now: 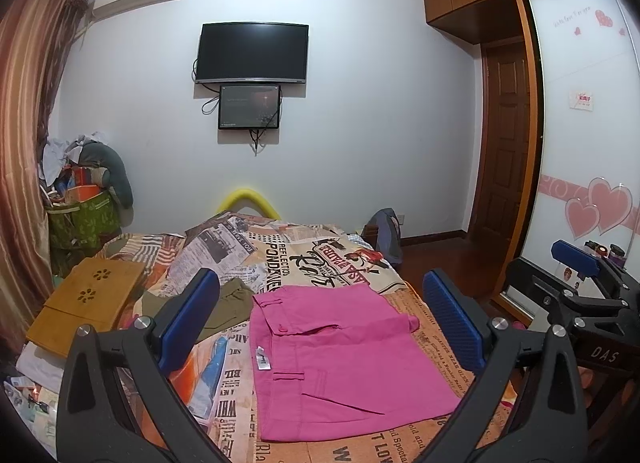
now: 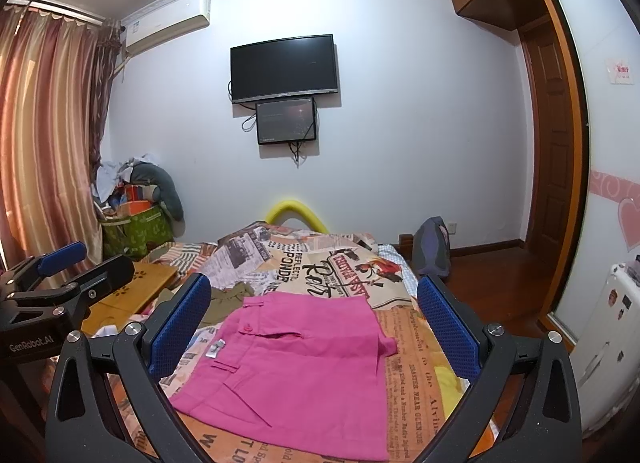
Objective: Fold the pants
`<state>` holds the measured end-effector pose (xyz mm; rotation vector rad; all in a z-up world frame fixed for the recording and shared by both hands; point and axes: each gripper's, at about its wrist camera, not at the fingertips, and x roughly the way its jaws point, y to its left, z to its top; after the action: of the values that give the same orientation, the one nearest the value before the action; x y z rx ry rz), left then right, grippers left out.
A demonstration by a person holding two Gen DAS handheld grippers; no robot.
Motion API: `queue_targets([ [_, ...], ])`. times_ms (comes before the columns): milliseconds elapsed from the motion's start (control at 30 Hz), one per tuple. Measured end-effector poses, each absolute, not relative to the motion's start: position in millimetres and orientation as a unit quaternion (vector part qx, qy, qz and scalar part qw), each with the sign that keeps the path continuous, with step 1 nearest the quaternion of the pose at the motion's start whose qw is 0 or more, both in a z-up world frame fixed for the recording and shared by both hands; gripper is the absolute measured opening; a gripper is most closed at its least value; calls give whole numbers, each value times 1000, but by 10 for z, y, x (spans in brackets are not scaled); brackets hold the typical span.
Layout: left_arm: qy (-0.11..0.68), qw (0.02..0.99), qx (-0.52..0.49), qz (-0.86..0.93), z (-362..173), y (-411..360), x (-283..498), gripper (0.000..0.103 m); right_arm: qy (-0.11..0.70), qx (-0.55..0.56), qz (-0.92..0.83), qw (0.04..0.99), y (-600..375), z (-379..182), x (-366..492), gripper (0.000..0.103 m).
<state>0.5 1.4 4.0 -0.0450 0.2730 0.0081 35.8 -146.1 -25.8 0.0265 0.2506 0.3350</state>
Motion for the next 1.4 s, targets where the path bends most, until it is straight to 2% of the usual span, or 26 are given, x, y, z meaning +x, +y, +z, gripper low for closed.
queue_targets([
  [1400, 131, 991, -12, 7, -36, -51, -5, 103, 126, 11, 168, 978, -1416, -303, 350, 103],
])
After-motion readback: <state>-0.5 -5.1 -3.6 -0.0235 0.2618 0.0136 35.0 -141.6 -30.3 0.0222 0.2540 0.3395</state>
